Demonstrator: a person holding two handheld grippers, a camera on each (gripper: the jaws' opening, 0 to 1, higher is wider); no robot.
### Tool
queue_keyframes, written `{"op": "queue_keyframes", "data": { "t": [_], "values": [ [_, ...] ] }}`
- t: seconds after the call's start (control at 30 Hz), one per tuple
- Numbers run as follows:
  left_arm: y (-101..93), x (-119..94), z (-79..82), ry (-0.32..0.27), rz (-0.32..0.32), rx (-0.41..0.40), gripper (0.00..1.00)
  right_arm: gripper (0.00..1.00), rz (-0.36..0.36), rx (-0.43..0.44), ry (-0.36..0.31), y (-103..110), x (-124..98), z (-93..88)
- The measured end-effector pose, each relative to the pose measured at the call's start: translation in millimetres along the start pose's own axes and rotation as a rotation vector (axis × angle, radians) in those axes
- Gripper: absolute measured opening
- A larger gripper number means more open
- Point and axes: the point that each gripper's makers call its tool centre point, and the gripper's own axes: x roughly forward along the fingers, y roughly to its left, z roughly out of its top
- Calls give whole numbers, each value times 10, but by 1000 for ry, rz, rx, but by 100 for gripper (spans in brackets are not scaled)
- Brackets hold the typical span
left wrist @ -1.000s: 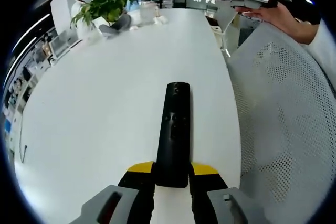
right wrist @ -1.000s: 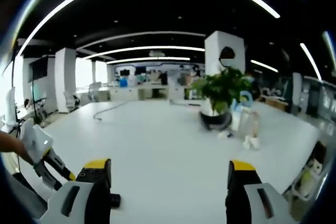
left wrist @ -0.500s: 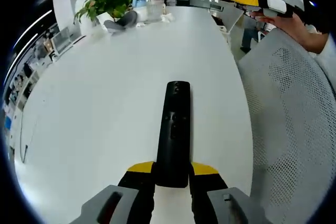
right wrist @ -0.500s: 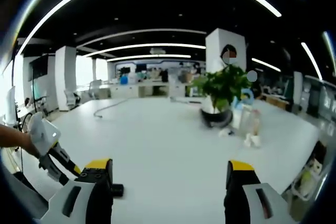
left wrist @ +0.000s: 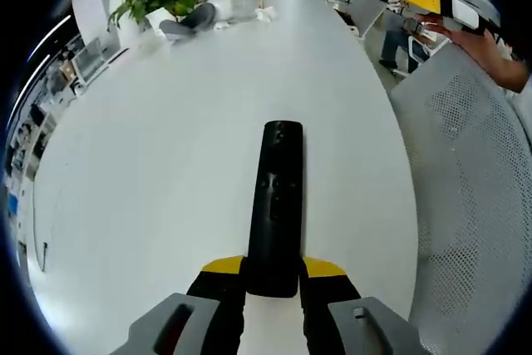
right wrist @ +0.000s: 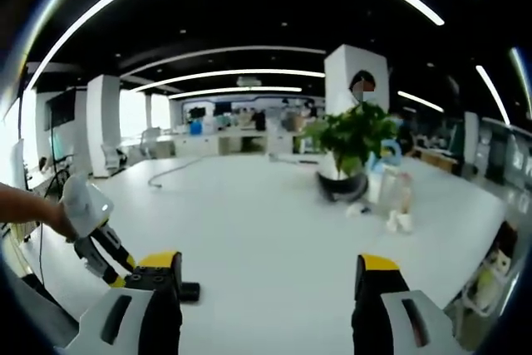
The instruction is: Press the specified remote control buttons in sequence, fully releasing each button before pressing the next.
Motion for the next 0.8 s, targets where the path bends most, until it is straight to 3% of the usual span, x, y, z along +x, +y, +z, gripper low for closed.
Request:
{"op": "queue_keyframes", "data": {
  "t": [0.8],
  "values": [
    [436, 47, 94, 41, -8, -13, 24, 83, -7, -15, 18, -3, 6, -34]
  ]
}}
